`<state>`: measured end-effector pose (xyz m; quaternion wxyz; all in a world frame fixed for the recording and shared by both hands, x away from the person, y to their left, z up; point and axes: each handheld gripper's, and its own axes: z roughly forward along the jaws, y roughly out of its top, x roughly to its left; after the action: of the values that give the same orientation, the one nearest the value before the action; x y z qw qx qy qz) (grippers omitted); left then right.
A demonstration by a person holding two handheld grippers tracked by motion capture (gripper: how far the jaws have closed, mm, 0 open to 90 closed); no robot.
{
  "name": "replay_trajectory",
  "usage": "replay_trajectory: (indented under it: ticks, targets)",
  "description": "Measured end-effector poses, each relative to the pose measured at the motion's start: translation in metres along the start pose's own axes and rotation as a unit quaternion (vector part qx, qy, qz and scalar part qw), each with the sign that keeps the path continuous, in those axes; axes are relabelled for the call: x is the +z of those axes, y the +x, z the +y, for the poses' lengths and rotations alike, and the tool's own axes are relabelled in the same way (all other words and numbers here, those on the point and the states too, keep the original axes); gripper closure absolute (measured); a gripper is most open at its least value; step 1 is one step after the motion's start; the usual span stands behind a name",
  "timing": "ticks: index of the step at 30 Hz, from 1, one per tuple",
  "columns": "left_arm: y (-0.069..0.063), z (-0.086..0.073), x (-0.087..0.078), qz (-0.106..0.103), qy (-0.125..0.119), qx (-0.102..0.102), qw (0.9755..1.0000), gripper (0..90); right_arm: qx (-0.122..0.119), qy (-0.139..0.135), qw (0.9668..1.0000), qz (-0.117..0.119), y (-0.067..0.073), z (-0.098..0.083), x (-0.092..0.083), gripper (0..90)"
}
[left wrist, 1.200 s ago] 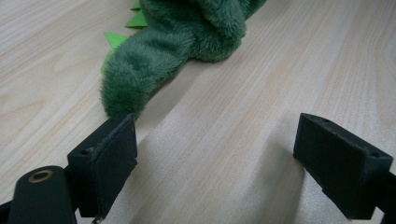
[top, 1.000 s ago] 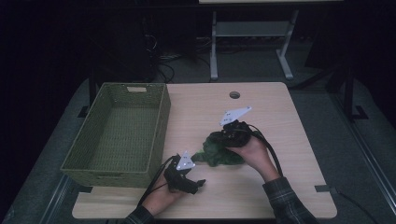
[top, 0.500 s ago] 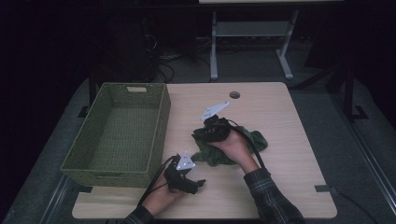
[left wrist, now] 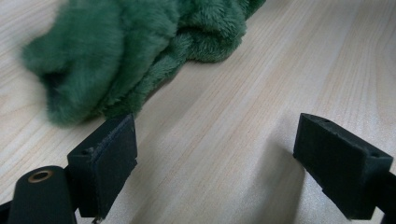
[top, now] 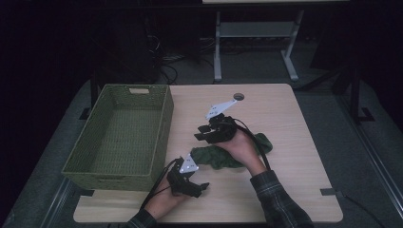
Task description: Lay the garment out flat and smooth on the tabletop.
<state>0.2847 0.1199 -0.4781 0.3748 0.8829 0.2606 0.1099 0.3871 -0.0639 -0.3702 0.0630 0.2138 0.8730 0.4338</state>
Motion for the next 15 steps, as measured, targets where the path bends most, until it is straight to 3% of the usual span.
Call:
replay_trajectory:
  ticks: [1,5,15]
  targets:
    - [0.000,0.000,0.000,0.000,0.001,-0.001,1.0000,12.8,0.003,0.000,1.0000,-0.009,-0.002,-0.004,-0.012,63.7]
    - [0.000,0.000,0.000,0.002,0.002,0.002,1.0000,12.7,0.006,0.000,0.9998,-0.019,-0.005,-0.012,-0.027,63.6]
    - [0.000,0.000,0.000,0.001,-0.002,0.001,1.0000,12.8,0.035,-0.002,0.9974,-0.063,-0.018,-0.059,-0.077,63.6]
